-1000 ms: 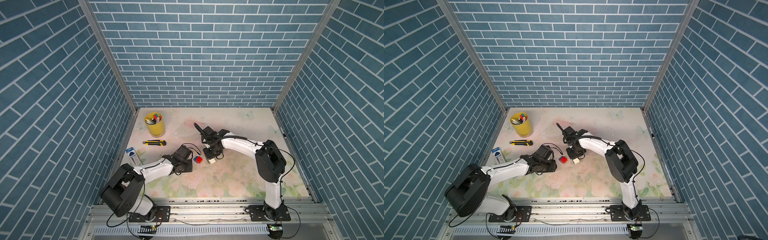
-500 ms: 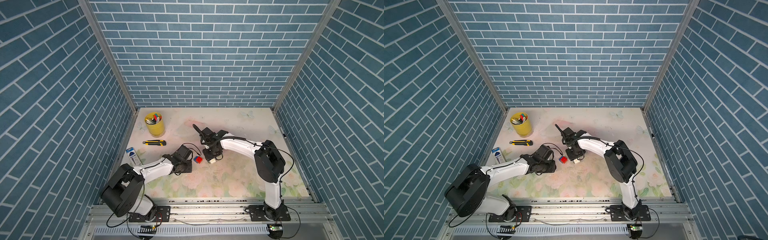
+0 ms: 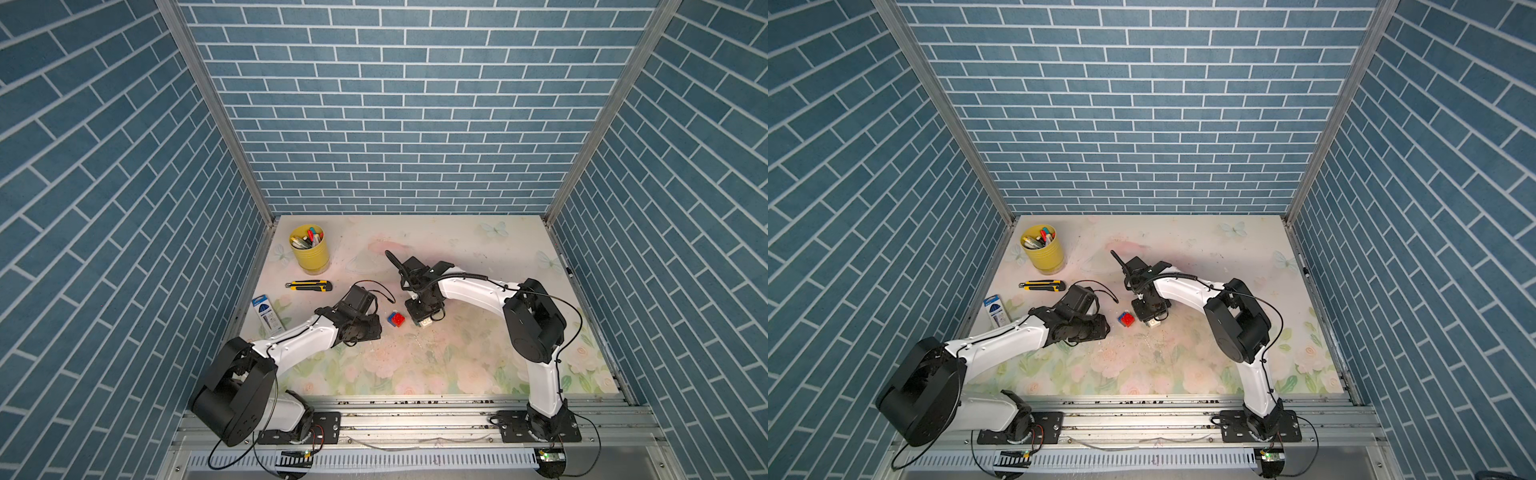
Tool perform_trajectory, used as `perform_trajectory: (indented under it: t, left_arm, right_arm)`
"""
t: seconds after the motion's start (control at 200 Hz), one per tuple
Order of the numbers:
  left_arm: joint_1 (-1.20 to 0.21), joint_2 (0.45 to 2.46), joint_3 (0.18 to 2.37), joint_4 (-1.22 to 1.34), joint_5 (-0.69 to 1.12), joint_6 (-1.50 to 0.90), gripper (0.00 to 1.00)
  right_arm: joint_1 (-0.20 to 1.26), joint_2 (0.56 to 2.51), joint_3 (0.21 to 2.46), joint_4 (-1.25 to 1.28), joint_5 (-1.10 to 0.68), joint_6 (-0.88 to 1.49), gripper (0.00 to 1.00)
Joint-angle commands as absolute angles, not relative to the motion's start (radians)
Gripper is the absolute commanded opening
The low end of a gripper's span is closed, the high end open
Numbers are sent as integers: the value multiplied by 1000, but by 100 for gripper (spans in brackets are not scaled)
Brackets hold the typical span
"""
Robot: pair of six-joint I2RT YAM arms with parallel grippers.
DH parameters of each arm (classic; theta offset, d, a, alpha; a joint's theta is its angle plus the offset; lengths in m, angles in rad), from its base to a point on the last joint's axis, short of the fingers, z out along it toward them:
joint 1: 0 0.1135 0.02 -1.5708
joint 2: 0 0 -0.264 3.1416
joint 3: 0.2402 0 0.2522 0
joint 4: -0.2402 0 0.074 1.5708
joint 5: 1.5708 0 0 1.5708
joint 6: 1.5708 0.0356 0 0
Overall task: Assemble the letter y with lego
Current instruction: Pick up the lego brick from the center of the board.
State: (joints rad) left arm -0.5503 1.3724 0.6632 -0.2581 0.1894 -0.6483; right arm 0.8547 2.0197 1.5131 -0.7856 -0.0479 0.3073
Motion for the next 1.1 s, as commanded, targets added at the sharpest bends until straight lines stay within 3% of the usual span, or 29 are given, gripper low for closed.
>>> perform_trajectory:
  t: [0.0, 0.295, 0.68, 1.095]
  left_arm:
    - [-502, 1362, 624, -116, 314, -671, 54]
    - [-442, 1407, 512, 189, 506, -737, 62]
    - [-394, 1542, 388, 433, 576, -803, 68]
    - [-389, 1556, 429, 280, 535, -719, 66]
  right_arm:
    - [852, 1965, 1501, -790, -43, 285, 29]
    - [848, 1948, 1461, -772, -40, 305, 28]
    - [847, 1958, 1455, -764, -46, 314, 28]
    - [847, 1954, 1466, -777, -44, 310, 28]
